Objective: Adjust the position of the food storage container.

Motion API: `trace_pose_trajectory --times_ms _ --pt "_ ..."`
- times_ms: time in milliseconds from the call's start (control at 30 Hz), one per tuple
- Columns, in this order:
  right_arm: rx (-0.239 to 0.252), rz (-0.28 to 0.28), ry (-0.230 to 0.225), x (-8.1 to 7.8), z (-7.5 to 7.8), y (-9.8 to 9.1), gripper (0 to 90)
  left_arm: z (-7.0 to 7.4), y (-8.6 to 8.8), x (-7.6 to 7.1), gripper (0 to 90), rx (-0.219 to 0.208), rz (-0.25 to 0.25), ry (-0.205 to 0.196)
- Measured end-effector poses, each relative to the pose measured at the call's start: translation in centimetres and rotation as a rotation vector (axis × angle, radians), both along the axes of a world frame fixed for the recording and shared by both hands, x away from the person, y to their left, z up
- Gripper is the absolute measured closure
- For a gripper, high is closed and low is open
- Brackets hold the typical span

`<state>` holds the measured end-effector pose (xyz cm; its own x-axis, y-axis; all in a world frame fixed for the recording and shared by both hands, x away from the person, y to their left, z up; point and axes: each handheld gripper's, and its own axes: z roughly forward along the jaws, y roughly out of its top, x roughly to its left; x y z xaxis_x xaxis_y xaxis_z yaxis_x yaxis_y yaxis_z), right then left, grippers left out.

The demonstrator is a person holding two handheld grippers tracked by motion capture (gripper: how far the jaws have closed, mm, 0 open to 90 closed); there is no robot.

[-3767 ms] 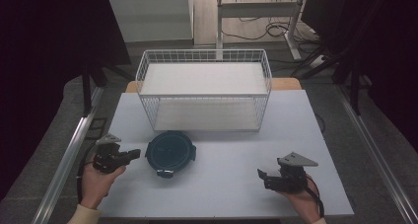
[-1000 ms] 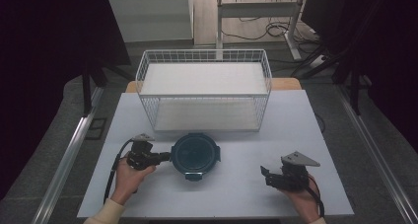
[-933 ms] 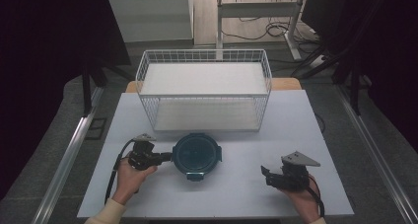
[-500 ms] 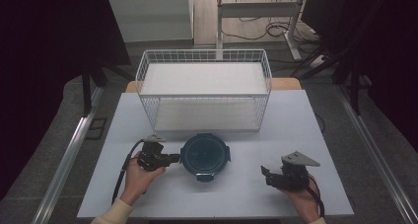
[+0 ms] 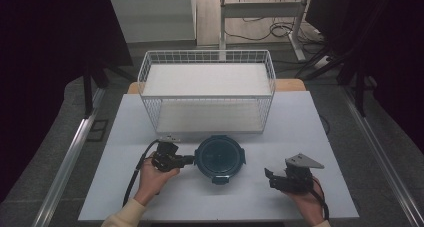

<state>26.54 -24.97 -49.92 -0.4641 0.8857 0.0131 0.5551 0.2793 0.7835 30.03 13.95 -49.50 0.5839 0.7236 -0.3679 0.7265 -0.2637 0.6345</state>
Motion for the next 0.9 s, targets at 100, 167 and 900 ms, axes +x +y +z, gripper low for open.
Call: trace_pose_trajectory --times_ms 100,167,900 --pt "0.003 0.002 0.002 0.0 0.0 0.0 17.6 -0.1 -0.2 0.2 90.0 -0.011 -0.005 -0.005" --pt "0.007 0.007 -0.003 -0.1 0.2 0.0 17.6 -0.1 -0.1 0.3 90.0 -0.013 -0.012 -0.016" --pt "0.03 0.028 -0.023 0.0 0.4 -0.3 17.7 2.0 4.0 -3.8 26.8 -0.031 0.143 -0.122"
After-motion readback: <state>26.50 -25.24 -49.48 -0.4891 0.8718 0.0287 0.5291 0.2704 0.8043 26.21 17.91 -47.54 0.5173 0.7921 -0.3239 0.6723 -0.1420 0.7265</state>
